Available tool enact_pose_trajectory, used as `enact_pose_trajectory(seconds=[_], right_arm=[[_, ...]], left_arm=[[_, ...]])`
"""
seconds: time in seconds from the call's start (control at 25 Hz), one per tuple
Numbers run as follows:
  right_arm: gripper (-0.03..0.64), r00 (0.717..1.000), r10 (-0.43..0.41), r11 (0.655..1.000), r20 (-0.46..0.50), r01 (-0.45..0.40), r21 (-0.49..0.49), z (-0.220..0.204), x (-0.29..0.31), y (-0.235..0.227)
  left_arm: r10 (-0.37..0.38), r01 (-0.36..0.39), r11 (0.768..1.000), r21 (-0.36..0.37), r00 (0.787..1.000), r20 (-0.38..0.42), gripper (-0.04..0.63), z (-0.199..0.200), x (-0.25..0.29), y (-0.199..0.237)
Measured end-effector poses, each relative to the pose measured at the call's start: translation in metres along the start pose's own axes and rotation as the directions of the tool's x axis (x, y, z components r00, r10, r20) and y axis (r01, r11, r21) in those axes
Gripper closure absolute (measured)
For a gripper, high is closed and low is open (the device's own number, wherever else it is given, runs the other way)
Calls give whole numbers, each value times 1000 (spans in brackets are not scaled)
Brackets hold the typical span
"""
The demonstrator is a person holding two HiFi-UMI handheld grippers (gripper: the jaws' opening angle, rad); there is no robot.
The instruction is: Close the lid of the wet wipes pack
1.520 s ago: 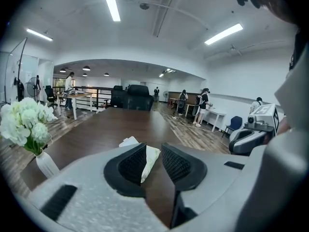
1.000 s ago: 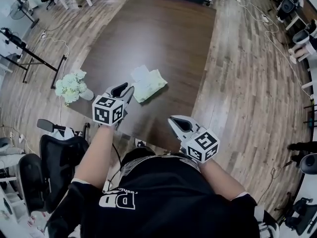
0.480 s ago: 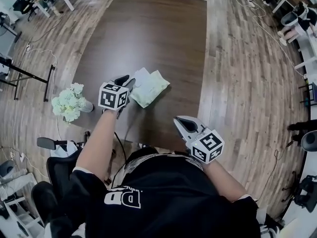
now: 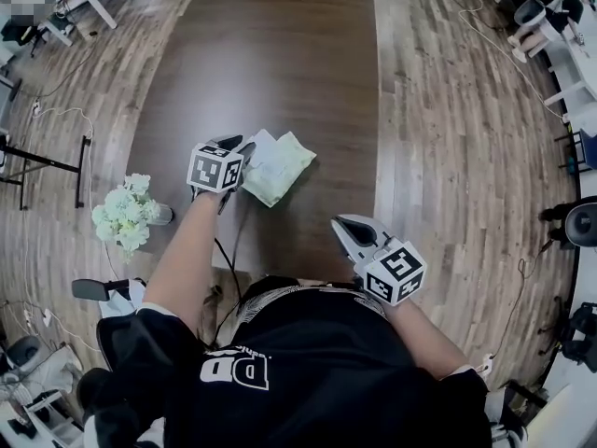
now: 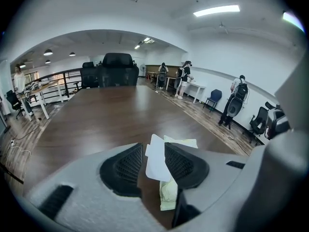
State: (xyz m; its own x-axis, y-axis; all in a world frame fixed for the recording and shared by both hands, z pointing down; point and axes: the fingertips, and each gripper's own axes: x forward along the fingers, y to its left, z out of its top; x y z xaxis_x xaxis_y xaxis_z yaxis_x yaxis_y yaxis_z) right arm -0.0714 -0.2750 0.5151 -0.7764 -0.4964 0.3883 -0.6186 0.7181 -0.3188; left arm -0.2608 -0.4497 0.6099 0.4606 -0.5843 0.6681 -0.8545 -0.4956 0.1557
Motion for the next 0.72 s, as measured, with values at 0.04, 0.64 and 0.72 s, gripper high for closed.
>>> enact_pose_trajectory(seconds=[0.04, 0.64, 0.72], right_arm=[[612, 1000, -5, 1000, 2, 5, 2, 0, 0, -1], [612, 999, -52, 998, -5, 53, 31, -4, -4, -12], [612, 999, -50, 998, -5, 51, 30, -4, -4, -12]], left_arm=[[-6, 6, 1000, 0, 1000, -7, 462, 0, 3, 0], [-109, 106, 994, -35, 987, -118, 443, -11, 32, -3], [-110, 107, 994, -35, 987, -119, 443, -10, 31, -6]])
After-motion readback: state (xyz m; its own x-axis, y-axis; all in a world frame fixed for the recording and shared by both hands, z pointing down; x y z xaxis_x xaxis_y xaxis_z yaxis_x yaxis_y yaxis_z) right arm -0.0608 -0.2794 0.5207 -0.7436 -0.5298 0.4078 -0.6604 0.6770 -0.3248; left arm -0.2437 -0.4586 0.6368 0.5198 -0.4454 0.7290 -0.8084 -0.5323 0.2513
